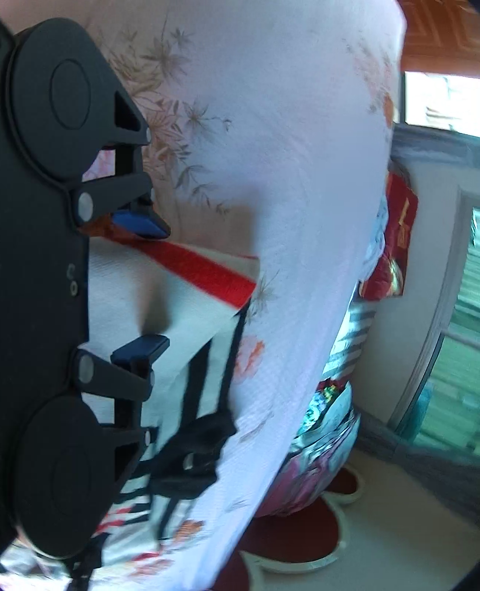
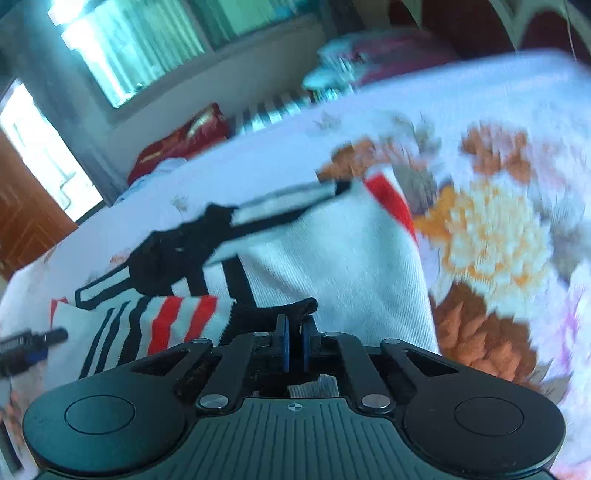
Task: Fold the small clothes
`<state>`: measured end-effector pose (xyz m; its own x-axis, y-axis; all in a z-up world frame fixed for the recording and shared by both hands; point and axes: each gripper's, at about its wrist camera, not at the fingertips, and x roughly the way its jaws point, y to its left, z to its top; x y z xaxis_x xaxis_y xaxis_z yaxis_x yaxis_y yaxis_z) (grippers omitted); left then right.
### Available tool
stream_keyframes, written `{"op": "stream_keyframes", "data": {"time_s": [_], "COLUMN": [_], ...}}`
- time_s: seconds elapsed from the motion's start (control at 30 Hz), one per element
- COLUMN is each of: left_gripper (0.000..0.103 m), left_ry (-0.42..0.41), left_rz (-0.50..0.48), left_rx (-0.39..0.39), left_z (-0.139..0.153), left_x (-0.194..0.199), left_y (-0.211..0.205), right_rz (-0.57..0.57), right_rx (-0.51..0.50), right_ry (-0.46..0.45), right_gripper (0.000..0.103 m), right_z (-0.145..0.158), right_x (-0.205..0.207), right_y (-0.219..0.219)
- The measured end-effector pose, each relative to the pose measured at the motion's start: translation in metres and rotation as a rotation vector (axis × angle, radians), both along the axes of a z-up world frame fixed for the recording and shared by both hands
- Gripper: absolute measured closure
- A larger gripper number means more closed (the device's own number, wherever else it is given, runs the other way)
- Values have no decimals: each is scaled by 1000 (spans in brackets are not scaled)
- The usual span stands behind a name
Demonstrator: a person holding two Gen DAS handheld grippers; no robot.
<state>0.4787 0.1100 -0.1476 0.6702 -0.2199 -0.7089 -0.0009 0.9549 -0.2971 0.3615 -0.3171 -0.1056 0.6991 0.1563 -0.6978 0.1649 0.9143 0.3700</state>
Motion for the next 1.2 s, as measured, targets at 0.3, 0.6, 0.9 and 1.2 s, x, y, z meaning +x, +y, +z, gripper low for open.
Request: {"op": "stream_keyframes", "data": {"time_s": [0.3, 0.6, 0.9, 1.2], "left_gripper": [74, 67, 60, 56], "left_ry": [-42, -91, -175, -66], "left_rz": [9, 33, -81, -153], "left_rx": [10, 149, 142, 171], "left_z": [-6, -2, 33, -3], "left_x": [17, 13, -44, -72], "left_y": [-4, -8, -36, -71], "right_rz": [-50, -69, 28, 110], "right_rx": [-233, -236, -172, -194], "right_ry": [-48, -67, -88, -3], "right_gripper": [101, 101, 100, 100], "right_z": [-4, 7, 20, -13], "right_x": [-9, -13, -4, 2], "right_y": [6, 1, 26, 46]}}
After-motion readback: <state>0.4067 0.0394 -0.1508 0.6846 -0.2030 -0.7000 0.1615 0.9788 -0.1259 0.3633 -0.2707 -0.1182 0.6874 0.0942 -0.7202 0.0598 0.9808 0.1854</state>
